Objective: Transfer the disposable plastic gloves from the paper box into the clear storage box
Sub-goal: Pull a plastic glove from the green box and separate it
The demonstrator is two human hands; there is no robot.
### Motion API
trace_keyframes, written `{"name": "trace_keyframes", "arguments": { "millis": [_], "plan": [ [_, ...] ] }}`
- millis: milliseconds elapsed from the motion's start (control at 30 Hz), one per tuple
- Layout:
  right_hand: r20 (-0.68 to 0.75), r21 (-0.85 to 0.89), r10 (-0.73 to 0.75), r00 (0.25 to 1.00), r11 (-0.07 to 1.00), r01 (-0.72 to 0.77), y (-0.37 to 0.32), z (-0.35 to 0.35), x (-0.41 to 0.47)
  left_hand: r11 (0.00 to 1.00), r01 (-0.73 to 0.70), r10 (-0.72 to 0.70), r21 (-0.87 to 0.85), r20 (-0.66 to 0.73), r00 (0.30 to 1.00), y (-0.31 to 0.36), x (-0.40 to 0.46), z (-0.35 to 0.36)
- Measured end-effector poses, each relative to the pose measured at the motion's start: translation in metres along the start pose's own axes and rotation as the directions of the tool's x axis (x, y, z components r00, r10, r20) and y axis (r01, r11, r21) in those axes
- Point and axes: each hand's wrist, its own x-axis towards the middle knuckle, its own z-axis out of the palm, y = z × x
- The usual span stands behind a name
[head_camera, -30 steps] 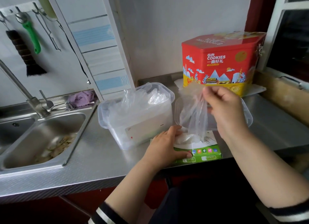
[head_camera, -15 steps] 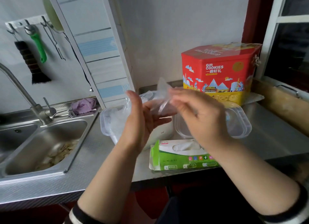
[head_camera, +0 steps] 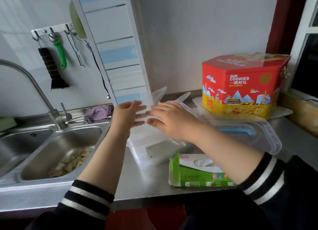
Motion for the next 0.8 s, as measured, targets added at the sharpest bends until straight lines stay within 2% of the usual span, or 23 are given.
{"name": "trace_keyframes", "arguments": {
  "millis": [67, 133, 167, 233, 300, 367, 400, 433, 467, 533, 600, 667, 733, 800],
  "plan": [
    [0.203, 0.073, 0.100, 0.974, 0.991, -0.116, 0.002, 0.001, 0.008, 0.987, -0.020, 0.028, 0.160, -0.047, 0.998, -0.009, 0.009, 0.001],
    [0.392, 0.169, 0.123, 0.912, 0.965, -0.203, 0.002, 0.005, 0.020, 0.884, -0.072, 0.129, 0.463, -0.092, 0.987, -0.017, 0.014, -0.002],
    [0.466, 0.179, 0.117, 0.877, 0.958, -0.223, 0.000, 0.007, 0.027, 0.796, -0.079, 0.176, 0.600, -0.106, 0.979, -0.021, 0.016, -0.004],
    [0.567, 0.118, 0.112, 0.816, 0.969, -0.215, 0.000, 0.008, 0.038, 0.635, -0.098, 0.221, 0.767, -0.059, 0.973, -0.028, 0.015, -0.007],
    [0.634, 0.025, 0.117, 0.764, 0.985, -0.172, 0.001, 0.003, 0.045, 0.399, -0.137, 0.250, 0.907, 0.036, 0.968, -0.034, 0.016, -0.011],
    [0.687, -0.032, 0.132, 0.715, 0.988, -0.151, 0.003, -0.001, 0.050, 0.175, -0.206, 0.345, 0.963, 0.136, 0.929, -0.036, 0.017, -0.015],
    [0.706, -0.048, 0.136, 0.695, 0.988, -0.144, 0.004, -0.002, 0.051, 0.122, -0.258, 0.393, 0.959, 0.192, 0.899, -0.033, 0.016, -0.016],
    [0.719, -0.061, 0.133, 0.682, 0.990, -0.129, 0.004, -0.001, 0.052, 0.103, -0.318, 0.398, 0.943, 0.254, 0.882, -0.029, 0.015, -0.015],
    [0.726, -0.069, 0.124, 0.676, 0.992, -0.108, 0.005, 0.001, 0.053, 0.116, -0.371, 0.344, 0.921, 0.314, 0.885, -0.025, 0.015, -0.014],
    [0.724, -0.070, 0.121, 0.679, 0.992, -0.103, 0.007, 0.005, 0.052, 0.133, -0.399, 0.101, 0.907, 0.388, 0.916, -0.016, 0.014, -0.010],
    [0.719, -0.047, 0.139, 0.681, 0.987, -0.152, 0.010, 0.008, 0.050, 0.061, -0.387, -0.081, 0.920, 0.391, 0.917, -0.014, 0.016, -0.006],
    [0.688, -0.022, 0.163, 0.707, 0.979, -0.205, 0.013, 0.009, 0.047, 0.002, -0.387, -0.147, 0.922, 0.383, 0.912, -0.017, 0.019, -0.004],
    [0.571, 0.048, 0.153, 0.806, 0.975, -0.219, 0.021, 0.009, 0.044, 0.025, -0.390, -0.152, 0.920, 0.389, 0.909, -0.019, 0.022, -0.002],
    [0.334, 0.194, 0.149, 0.931, 0.955, -0.222, 0.031, 0.004, 0.038, 0.089, -0.393, -0.094, 0.915, 0.401, 0.911, -0.018, 0.022, -0.003]
  ]
}}
